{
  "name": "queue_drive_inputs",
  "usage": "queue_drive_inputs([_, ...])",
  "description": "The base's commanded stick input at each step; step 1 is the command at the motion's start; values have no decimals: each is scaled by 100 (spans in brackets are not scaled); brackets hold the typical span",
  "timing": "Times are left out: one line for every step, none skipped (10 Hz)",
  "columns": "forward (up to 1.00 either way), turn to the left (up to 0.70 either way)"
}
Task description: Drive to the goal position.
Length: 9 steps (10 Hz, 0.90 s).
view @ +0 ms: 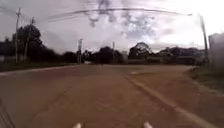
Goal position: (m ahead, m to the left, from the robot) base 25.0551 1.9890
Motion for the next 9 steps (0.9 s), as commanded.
queue_drive_inputs([50, 0])
queue_drive_inputs([50, 0])
queue_drive_inputs([50, 0])
queue_drive_inputs([50, 0])
queue_drive_inputs([50, 0])
queue_drive_inputs([50, 0])
queue_drive_inputs([50, 0])
queue_drive_inputs([50, 0])
queue_drive_inputs([50, 0])
